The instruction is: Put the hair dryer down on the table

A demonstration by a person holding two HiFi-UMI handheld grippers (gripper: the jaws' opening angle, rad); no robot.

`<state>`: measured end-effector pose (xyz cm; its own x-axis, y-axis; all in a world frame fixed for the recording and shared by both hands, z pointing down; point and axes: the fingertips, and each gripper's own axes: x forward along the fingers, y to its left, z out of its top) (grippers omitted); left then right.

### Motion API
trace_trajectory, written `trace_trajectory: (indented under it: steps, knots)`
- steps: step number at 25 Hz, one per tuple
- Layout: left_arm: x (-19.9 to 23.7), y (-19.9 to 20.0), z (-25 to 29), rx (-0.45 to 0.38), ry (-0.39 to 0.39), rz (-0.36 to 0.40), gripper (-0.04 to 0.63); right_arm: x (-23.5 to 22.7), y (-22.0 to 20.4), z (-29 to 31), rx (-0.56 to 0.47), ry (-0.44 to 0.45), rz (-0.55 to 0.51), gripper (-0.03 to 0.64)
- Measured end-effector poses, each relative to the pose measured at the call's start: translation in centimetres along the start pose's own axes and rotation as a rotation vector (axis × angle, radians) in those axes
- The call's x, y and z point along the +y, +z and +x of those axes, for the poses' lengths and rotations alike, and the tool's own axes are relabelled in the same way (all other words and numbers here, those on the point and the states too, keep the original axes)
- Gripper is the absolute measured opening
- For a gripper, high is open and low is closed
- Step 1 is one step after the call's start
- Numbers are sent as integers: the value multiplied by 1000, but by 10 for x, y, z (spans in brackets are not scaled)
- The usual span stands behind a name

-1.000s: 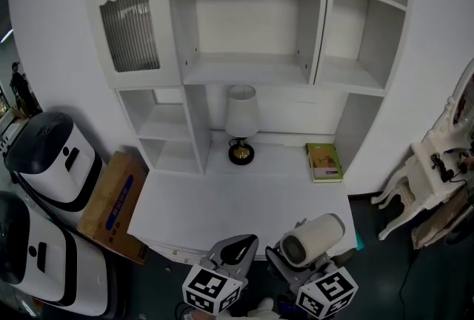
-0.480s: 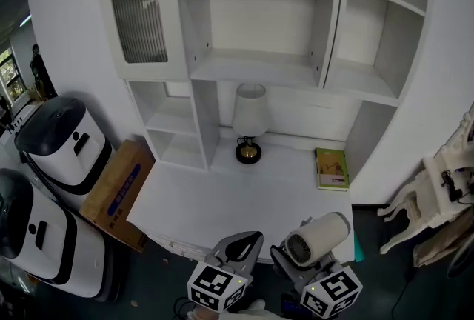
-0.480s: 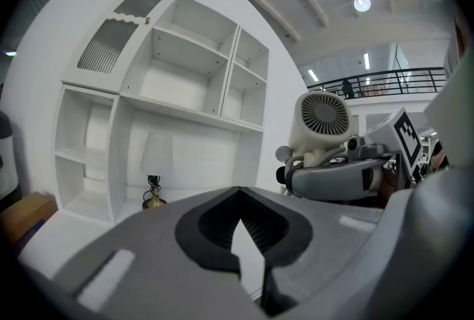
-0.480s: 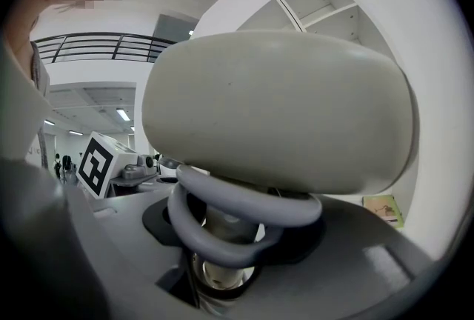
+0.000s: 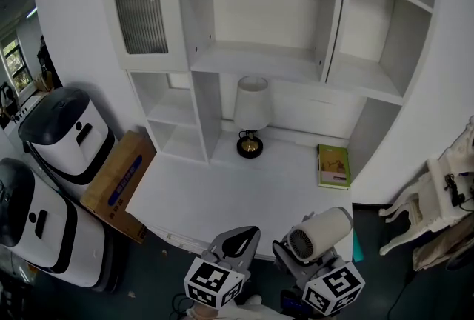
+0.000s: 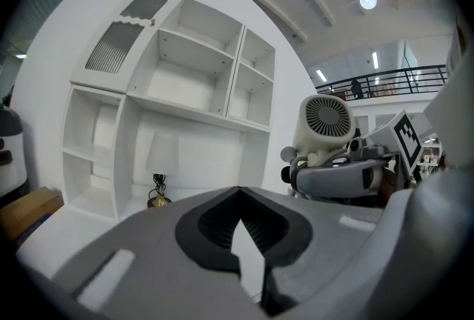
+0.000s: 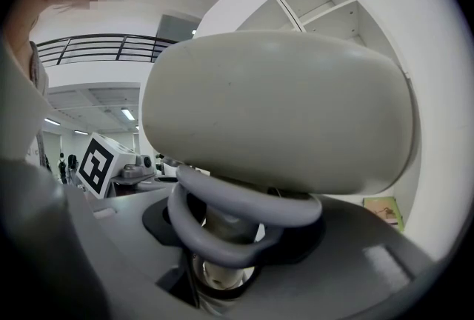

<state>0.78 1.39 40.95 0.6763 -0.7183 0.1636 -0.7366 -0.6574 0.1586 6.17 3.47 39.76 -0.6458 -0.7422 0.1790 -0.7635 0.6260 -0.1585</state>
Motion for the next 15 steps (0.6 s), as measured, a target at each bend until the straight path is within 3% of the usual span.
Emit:
trace_trajectory:
  steps: [5, 15]
  knots:
    - [7, 2, 3, 7, -6, 5, 0, -3, 0, 3, -6, -21, 12, 245]
    - [21, 11, 25, 15, -90, 19, 0, -17, 5, 23, -19, -90, 21, 245]
